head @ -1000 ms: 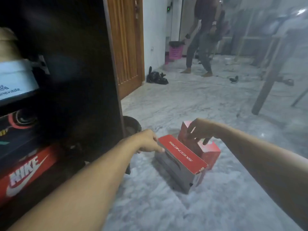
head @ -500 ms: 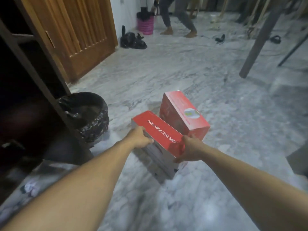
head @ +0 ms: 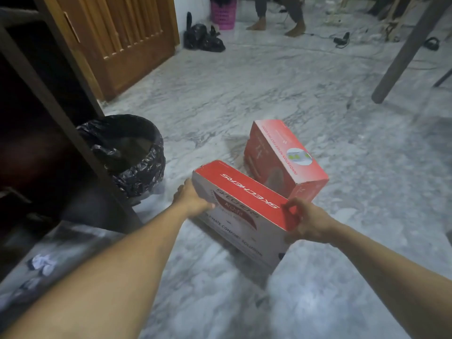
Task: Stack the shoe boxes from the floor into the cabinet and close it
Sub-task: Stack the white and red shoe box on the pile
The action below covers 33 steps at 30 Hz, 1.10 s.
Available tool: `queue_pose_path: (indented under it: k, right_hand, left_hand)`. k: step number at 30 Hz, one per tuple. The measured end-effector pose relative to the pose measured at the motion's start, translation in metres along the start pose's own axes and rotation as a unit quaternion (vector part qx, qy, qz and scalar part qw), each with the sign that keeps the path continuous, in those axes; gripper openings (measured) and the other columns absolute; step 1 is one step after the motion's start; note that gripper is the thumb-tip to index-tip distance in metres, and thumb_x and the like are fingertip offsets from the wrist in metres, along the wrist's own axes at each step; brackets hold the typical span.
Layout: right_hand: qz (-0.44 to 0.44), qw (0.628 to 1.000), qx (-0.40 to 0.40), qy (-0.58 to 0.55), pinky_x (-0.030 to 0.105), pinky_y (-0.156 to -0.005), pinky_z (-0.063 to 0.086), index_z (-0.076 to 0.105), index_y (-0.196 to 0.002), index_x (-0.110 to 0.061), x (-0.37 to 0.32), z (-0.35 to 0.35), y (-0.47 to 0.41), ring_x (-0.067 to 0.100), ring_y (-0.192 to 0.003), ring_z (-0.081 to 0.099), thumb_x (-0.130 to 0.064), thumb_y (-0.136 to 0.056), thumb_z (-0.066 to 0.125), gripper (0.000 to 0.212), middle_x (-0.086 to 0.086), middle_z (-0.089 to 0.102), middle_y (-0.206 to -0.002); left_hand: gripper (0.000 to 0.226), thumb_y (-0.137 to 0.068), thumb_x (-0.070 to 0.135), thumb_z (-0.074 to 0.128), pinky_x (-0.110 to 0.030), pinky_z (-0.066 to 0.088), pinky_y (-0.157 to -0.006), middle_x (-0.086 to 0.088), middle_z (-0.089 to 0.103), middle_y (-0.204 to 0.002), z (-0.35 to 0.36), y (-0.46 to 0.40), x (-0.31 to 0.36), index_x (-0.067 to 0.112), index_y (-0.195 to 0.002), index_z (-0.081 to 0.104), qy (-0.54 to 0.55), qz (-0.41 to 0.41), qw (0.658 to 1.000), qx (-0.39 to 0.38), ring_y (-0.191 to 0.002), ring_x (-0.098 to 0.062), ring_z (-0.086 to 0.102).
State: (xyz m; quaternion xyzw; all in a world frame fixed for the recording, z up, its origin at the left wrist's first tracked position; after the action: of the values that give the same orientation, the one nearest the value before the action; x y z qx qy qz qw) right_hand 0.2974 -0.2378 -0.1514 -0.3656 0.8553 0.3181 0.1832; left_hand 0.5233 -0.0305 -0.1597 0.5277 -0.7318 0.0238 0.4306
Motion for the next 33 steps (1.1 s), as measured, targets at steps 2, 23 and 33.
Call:
queue_pose_path:
  k: [2,23,33]
  right_hand:
    - [0.011,0.996,-0.055,-0.07,0.023,-0.056,0.047,0.051,-0.13,-0.029,0.001,-0.007,0.001,0.016,-0.076,0.055,-0.011,-0.053,0.085,0.086,-0.002,0.052,-0.103]
    - [0.075,0.914,0.15,-0.37,0.049,-0.08,0.058,0.057,-0.121,-0.011,0.011,0.028,0.029,0.023,-0.086,0.067,-0.024,-0.087,0.069,0.038,0.001,0.068,-0.095]
    - [-0.124,0.941,0.142,-0.279,0.041,-0.093,0.053,0.042,-0.134,-0.041,-0.036,-0.021,0.162,0.006,-0.109,0.064,-0.048,-0.06,0.087,0.087,-0.017,0.066,-0.12]
  left_hand:
    - [0.117,-0.035,0.049,0.083,-0.047,0.051,-0.094,-0.006,0.056,-0.131,0.004,-0.012,-0.023,0.018,-0.137,0.033,0.006,-0.022,1.0,0.009,-0.117,-0.028,0.056]
    - [0.1,-0.029,0.049,0.083,-0.038,0.053,-0.093,0.008,0.07,-0.109,0.019,0.047,-0.072,0.023,-0.121,0.056,0.153,0.0,0.986,0.063,-0.1,-0.014,0.066]
    - [0.094,-0.041,0.051,0.087,-0.031,0.049,-0.095,0.005,0.066,-0.114,-0.048,0.166,-0.013,0.019,-0.123,0.055,0.145,0.103,0.976,0.126,-0.106,-0.013,0.062]
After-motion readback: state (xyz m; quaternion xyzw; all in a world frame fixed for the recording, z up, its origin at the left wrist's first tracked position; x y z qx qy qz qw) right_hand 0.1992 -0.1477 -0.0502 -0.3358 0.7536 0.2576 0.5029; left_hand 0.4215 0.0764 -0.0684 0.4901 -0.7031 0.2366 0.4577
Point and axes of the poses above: each hand's wrist, its own y-axis away from the middle knuckle, its own z-axis out of the palm, x = y × z, the point moved 2 cm from there along -y, towards the middle knuckle
